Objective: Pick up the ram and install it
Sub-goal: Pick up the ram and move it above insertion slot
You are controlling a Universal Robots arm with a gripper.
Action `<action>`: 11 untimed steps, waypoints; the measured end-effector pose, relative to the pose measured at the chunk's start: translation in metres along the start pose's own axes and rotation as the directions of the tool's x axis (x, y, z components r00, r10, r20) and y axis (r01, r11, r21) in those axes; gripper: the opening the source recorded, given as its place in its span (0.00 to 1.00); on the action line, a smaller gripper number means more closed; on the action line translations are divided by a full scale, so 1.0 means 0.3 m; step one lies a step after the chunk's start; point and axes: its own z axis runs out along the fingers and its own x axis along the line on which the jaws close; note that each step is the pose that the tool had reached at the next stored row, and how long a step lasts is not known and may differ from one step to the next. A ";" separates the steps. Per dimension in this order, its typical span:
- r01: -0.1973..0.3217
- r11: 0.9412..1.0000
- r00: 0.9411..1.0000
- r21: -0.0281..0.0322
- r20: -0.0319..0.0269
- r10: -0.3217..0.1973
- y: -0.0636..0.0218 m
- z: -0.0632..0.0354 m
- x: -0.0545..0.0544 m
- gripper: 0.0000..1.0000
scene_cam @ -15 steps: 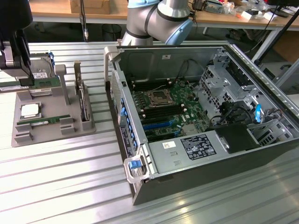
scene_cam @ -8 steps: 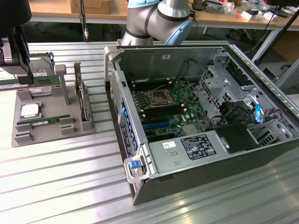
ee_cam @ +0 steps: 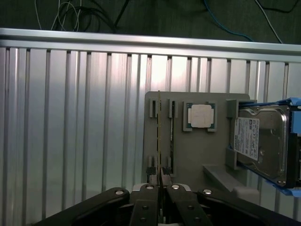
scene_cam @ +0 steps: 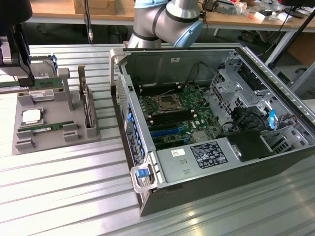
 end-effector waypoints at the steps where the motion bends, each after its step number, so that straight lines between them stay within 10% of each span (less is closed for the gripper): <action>1: 0.000 1.000 1.000 0.000 0.000 0.000 0.000 0.000 0.000 0.13; 11: 0.000 1.000 1.000 0.000 -0.001 0.000 -0.043 -0.002 0.002 0.13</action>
